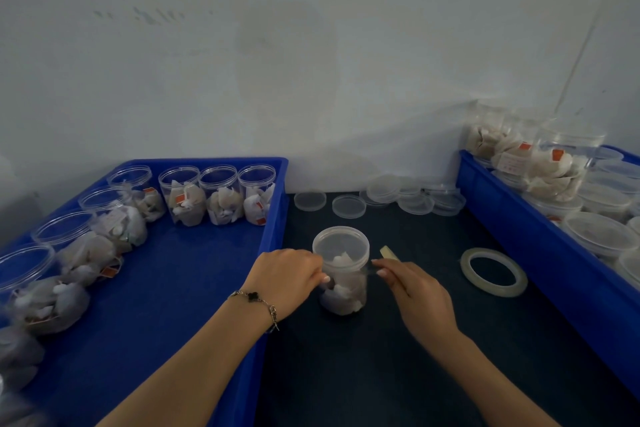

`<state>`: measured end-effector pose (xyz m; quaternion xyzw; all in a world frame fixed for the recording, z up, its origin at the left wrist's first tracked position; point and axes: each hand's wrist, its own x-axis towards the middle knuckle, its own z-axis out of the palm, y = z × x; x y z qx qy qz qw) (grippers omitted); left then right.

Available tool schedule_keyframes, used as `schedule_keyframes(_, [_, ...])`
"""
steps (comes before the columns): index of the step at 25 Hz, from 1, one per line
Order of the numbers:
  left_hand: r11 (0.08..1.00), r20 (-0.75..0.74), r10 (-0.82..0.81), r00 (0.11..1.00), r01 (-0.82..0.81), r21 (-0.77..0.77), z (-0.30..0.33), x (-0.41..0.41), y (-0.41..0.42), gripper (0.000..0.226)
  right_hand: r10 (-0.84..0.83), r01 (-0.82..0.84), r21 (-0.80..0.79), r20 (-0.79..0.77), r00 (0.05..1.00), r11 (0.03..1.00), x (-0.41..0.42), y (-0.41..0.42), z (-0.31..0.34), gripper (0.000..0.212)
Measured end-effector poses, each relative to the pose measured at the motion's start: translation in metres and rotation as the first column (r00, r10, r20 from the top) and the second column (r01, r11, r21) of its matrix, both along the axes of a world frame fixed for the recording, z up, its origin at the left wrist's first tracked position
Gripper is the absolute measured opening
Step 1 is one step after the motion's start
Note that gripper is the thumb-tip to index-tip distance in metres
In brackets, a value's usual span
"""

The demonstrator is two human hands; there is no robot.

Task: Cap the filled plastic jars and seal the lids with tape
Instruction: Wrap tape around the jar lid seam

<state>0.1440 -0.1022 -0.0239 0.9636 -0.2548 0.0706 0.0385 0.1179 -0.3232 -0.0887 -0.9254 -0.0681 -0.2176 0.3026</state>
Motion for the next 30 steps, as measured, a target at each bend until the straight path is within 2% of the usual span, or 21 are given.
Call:
schedule_keyframes(8, [0.999,0.022,0.034,0.999,-0.034,0.000,-0.004,0.006,0.000,0.022,-0.005,0.005,0.007,-0.010,1.000,1.000,0.006,0.000,-0.002,0.026])
schedule_keyframes(13, [0.990,-0.004,0.142,0.990,-0.141,0.020,-0.002,0.012,0.000,0.023,-0.003,0.004,0.015,-0.023,1.000,1.000,0.008,-0.001,-0.003,0.028])
schedule_keyframes(14, [0.988,-0.029,0.154,0.988,-0.155,-0.013,-0.002,0.012,0.001,0.037,-0.008,0.008,0.018,-0.031,0.999,1.000,0.007,-0.001,-0.003,0.028])
schedule_keyframes(16, [0.985,-0.160,0.117,0.980,-0.135,-0.105,-0.003,0.010,0.001,0.088,-0.005,0.006,0.028,-0.044,0.999,1.000,0.007,-0.001,-0.003,0.028])
schedule_keyframes(18, [0.977,-0.239,0.048,0.970,-0.096,-0.193,-0.001,0.008,-0.004,0.111,0.011,-0.009,0.032,-0.041,0.999,0.999,0.006,-0.001,-0.002,0.027])
schedule_keyframes(20, [0.971,-0.260,0.011,0.965,-0.073,-0.228,-0.003,0.013,-0.008,0.109,0.020,-0.019,0.031,-0.038,0.999,0.999,0.006,-0.001,0.000,0.027])
schedule_keyframes(23, [0.956,-0.313,-0.031,0.949,-0.063,-0.285,-0.007,0.022,-0.008,0.094,0.023,-0.022,0.022,-0.045,0.999,1.000,0.006,-0.002,0.001,0.027])
schedule_keyframes(26, [0.962,-0.268,-0.045,0.962,-0.030,-0.272,-0.009,0.027,-0.005,0.076,0.033,-0.032,0.020,-0.042,0.999,0.999,0.008,-0.002,0.001,0.027])
schedule_keyframes(30, [0.946,-0.215,-0.014,0.976,-0.057,-0.320,-0.008,0.027,-0.003,0.076,0.050,-0.050,0.012,-0.075,0.996,0.999,0.012,-0.002,0.001,0.026])
